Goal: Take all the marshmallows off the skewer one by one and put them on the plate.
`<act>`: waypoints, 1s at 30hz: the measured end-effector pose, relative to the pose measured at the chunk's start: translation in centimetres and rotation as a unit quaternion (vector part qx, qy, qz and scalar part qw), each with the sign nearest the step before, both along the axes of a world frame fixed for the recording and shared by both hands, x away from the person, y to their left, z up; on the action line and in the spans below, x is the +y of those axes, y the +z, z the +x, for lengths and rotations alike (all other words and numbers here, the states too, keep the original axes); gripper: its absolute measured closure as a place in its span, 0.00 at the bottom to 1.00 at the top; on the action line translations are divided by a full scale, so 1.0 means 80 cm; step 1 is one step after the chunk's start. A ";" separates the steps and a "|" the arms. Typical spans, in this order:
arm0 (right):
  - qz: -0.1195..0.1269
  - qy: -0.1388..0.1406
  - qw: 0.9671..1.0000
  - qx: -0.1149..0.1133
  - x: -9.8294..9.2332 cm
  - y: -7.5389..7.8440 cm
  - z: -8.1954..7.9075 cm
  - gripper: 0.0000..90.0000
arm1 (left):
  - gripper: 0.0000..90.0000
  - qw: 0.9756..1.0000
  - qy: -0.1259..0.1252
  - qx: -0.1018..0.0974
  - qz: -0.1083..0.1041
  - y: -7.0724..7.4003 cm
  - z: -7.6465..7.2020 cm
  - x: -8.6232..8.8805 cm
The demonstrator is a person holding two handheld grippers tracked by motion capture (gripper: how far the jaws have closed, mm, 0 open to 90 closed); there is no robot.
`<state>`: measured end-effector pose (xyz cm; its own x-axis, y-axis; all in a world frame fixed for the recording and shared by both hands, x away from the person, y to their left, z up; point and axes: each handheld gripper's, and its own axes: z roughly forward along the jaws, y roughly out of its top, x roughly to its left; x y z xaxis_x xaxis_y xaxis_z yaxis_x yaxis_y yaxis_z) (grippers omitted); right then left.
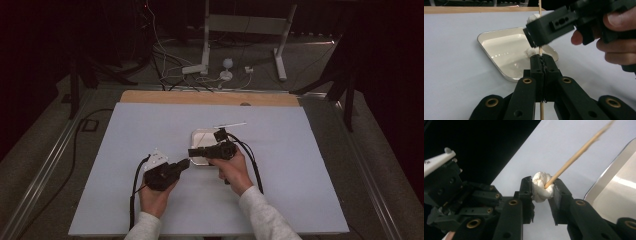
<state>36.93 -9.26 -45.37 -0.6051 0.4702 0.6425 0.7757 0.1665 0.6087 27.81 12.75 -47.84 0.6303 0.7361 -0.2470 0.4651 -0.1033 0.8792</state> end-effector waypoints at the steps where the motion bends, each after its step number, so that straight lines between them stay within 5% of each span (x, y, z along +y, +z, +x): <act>1: 0.005 -0.003 1.000 0.000 -0.002 0.001 0.000 0.84 | 1.00 1.000 -0.001 -0.003 0.001 0.001 -0.001 0.000; 17: 0.033 -0.052 0.998 -0.019 -0.012 0.014 0.001 0.88 | 1.00 1.000 -0.001 -0.018 0.013 0.004 -0.004 0.002; 30: 0.032 -0.078 0.996 -0.029 -0.016 0.018 0.002 0.88 | 1.00 0.999 -0.003 -0.021 0.030 0.005 -0.005 -0.001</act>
<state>37.08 -10.51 -43.95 -0.5650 0.5208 0.6399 0.7525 0.0072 0.6586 27.38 12.70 -47.48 0.6433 0.7453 -0.1752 0.4271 -0.1594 0.8901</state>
